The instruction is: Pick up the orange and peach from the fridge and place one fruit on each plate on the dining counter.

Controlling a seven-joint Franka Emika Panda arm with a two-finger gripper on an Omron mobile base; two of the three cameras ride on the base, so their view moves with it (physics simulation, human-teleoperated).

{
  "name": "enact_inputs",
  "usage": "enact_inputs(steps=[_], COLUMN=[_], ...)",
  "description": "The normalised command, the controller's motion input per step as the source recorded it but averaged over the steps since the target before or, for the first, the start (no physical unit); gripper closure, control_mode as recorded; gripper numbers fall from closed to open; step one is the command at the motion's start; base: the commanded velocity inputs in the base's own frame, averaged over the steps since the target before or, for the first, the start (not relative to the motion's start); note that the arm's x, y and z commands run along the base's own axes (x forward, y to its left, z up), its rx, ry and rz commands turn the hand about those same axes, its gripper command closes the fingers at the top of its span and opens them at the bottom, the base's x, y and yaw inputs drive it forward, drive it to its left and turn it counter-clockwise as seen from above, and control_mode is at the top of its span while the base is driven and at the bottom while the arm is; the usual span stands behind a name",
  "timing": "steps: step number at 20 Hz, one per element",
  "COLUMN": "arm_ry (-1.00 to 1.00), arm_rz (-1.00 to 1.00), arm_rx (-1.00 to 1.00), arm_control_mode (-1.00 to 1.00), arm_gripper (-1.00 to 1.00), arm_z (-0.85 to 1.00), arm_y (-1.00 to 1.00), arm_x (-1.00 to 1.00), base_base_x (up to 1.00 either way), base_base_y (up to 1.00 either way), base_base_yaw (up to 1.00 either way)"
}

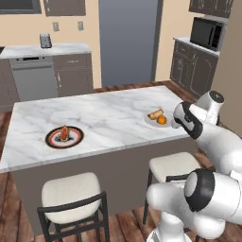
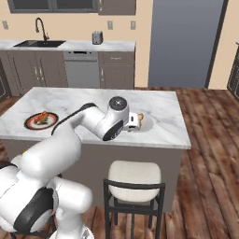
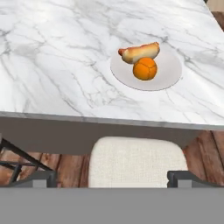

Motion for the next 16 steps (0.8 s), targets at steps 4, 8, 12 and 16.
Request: enact_inputs(steps=[4,8,12,16], arm_ry=[-0.02,-0.03,-0.03,-0.01], arm_rz=[-0.01,-0.06,-0.16,-0.29], arm_rx=[-0.02,-0.06,-0.01,0.01], arm_control_mode=[-1.00,-1.00,-1.00,-1.00], arm_gripper=[-1.00,-1.00,-1.00,-1.00], arm_z=[0.20,0.12,0.00,0.05], arm_y=[0.79,0.95,0.85,0.60], arm_x=[-1.00,-1.00,-0.80,-0.26], base_base_x=[0.00,0.00,0.00,0.00], base_base_y=[0.00,0.00,0.00,0.00], base_base_yaw=[0.00,0.00,0.00,0.00])
